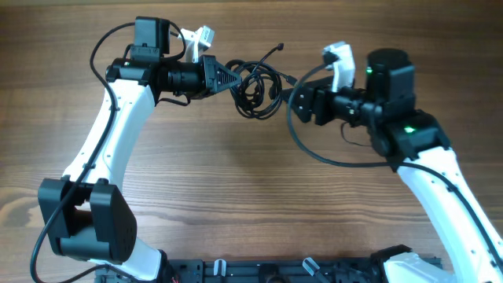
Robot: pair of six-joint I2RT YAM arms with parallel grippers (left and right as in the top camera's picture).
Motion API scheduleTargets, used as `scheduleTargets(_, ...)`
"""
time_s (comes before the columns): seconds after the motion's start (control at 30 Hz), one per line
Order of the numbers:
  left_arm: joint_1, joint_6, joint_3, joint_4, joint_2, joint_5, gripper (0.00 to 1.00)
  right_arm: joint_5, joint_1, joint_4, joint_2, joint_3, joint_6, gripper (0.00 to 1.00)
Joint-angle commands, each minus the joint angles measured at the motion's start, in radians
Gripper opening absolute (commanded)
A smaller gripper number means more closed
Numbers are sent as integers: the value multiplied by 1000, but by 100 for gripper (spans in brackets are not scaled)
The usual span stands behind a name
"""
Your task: Untangle cables
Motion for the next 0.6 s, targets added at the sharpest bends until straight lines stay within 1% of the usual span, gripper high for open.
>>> scheduleTargets(0.0, -9, -10, 15, -1, -16, 64, 4, 3, 41, 50, 56, 22, 142, 64)
scheduleTargets(0.1, -22, -47, 15, 1, -16, 63, 4, 13, 70, 92, 108, 22, 198, 63)
scheduleTargets(0.13, -26, -77, 15, 4, -16, 59, 4, 12, 78, 102, 123, 22, 198, 62)
scheduleTargets(0.3, -31, -294, 15, 8, -16, -38, 4, 5, 115, 116, 157, 22, 170, 59)
scheduleTargets(0.4, -31, -458, 15, 19, -16, -79, 4, 6, 119, 99, 156, 22, 120, 59)
scheduleTargets(0.47, -31, -593, 15, 18, -16, -95, 4, 31, 114, 73, 156, 22, 109, 60)
scheduleTargets(0.53, -31, -761, 15, 14, -16, -102, 4, 72, 106, 39, 156, 23, 109, 62)
scheduleTargets(0.57, -31, -869, 15, 5, -16, -102, 4, 90, 100, 22, 156, 23, 109, 63)
